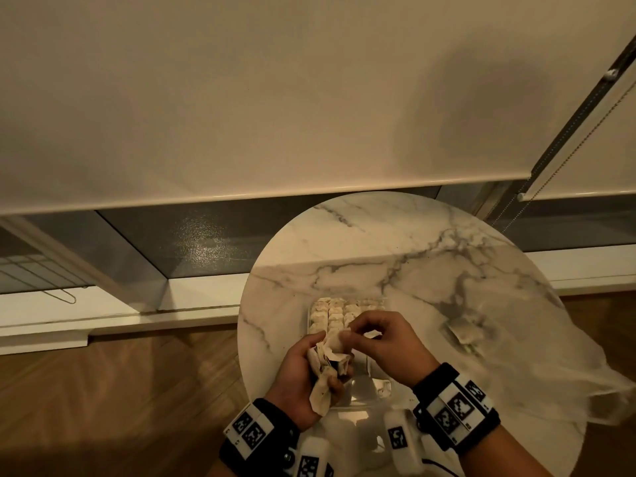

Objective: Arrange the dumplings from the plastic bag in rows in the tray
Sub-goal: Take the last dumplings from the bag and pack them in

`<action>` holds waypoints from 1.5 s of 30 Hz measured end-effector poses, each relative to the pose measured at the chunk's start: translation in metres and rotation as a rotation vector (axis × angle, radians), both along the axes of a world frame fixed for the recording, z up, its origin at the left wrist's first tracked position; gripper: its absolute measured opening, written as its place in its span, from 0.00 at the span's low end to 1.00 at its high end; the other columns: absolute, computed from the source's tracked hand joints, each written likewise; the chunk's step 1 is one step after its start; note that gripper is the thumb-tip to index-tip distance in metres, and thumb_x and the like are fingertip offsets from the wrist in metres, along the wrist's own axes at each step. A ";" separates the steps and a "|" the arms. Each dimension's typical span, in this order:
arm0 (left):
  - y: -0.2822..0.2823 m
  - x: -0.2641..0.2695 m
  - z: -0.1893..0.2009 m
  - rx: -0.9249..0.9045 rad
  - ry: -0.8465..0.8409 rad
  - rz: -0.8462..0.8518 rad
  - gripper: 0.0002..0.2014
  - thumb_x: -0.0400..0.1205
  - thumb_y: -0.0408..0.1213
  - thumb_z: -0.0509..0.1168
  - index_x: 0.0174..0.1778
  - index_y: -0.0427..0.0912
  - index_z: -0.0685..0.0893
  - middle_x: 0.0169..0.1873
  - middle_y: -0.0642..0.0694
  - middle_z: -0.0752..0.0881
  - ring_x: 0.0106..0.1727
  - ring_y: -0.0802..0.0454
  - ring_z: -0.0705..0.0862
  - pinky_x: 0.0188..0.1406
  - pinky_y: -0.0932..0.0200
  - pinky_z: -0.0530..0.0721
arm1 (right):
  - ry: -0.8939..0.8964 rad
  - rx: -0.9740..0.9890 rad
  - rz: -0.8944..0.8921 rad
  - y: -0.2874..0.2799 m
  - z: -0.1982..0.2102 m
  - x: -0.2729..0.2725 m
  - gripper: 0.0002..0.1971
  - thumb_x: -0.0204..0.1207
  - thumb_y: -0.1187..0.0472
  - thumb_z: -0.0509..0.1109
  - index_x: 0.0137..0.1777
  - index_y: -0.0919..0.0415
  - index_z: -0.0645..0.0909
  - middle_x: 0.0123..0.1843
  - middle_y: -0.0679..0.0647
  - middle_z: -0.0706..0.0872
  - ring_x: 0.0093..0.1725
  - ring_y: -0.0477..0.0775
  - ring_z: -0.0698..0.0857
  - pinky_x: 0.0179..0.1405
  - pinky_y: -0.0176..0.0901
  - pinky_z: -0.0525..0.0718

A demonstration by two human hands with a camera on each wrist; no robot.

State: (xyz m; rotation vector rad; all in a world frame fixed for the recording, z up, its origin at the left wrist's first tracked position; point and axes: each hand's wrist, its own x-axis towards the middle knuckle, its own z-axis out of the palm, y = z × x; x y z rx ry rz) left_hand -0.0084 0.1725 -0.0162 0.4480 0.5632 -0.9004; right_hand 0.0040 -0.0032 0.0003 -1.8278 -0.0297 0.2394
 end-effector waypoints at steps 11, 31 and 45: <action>0.001 0.001 -0.006 -0.012 0.008 0.009 0.18 0.82 0.46 0.62 0.52 0.34 0.88 0.40 0.37 0.82 0.32 0.46 0.82 0.15 0.63 0.78 | 0.068 0.099 0.096 0.002 0.002 0.000 0.04 0.75 0.64 0.78 0.47 0.63 0.89 0.46 0.56 0.92 0.48 0.56 0.91 0.48 0.48 0.91; 0.026 0.009 -0.024 0.045 0.034 0.075 0.12 0.76 0.44 0.67 0.44 0.37 0.86 0.36 0.41 0.79 0.31 0.48 0.80 0.17 0.65 0.77 | 0.308 0.316 -0.326 -0.034 -0.020 0.011 0.11 0.76 0.76 0.70 0.55 0.65 0.86 0.49 0.73 0.88 0.45 0.62 0.88 0.47 0.58 0.89; 0.035 0.008 -0.029 0.086 0.058 0.119 0.12 0.73 0.43 0.70 0.47 0.39 0.83 0.35 0.43 0.78 0.30 0.50 0.79 0.18 0.65 0.75 | 0.392 -0.963 0.393 -0.034 -0.070 0.002 0.10 0.78 0.61 0.69 0.55 0.51 0.88 0.54 0.52 0.88 0.41 0.48 0.86 0.40 0.34 0.83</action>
